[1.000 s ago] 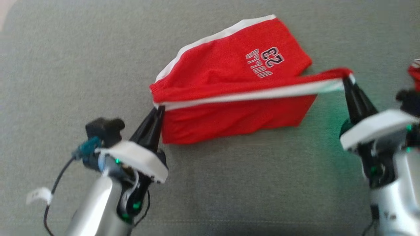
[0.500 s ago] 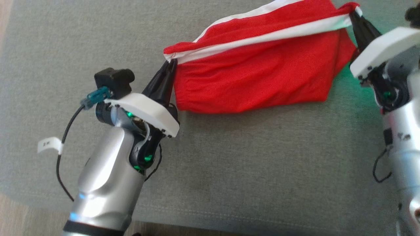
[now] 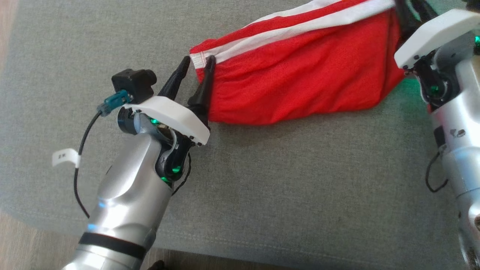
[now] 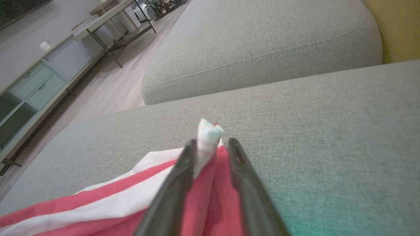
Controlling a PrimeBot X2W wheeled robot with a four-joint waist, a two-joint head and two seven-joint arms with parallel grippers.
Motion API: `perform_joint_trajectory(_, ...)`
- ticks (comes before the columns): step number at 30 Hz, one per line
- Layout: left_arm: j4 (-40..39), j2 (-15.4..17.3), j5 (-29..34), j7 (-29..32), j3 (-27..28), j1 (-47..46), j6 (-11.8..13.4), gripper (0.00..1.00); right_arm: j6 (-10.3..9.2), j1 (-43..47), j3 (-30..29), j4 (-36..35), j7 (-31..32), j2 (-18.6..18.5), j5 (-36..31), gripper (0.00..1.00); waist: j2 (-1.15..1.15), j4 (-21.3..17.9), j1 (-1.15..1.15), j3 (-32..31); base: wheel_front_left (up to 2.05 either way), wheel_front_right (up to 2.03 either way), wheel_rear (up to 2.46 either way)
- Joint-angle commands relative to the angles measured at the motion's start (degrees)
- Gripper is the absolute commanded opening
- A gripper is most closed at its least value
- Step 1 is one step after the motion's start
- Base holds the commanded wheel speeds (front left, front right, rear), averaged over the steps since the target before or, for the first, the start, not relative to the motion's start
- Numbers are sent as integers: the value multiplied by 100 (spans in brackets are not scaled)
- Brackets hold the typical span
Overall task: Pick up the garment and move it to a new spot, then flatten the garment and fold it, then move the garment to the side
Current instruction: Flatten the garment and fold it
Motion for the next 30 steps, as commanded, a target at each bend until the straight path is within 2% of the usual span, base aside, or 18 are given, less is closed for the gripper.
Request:
perform_joint_trajectory(1, -78, 117, -28, -136, 73, -185, 37, 100, -5, -97, 201, -190, -270, -17, 87, 100, 0, -23, 0, -10, 0, 0, 0)
perform_joint_trajectory(4, -55, 116, 10, -316, 24, -147, 139, 100, -5, 46, 450, -334, -665, -118, 173, 100, 0, -72, 0, -52, 0, 0, 0)
perform_joint_trajectory(8, -320, 179, 400, -510, 150, 91, 496, 100, -5, 509, 767, -827, -1523, -329, 179, 100, 0, -242, 0, -186, 0, 0, 0)
perform_joint_trajectory(13, -1258, 334, 1105, -529, 588, 628, 954, 100, -5, 1114, 730, -1389, -2126, -522, -224, 100, 0, -480, 0, -349, 0, 0, 0)
perform_joint_trajectory(18, -2000, 437, 1618, -531, 945, 1323, 1137, 100, -5, 1885, 308, -2087, -2255, -473, -700, 100, 0, -716, 0, -549, 0, 0, 0)
perform_joint_trajectory(30, -2660, 572, 2164, -532, 1199, 2347, 1304, 100, -5, 3613, -503, -3465, -2038, -3, -1558, 100, 0, -959, 0, -970, 0, 0, 0)
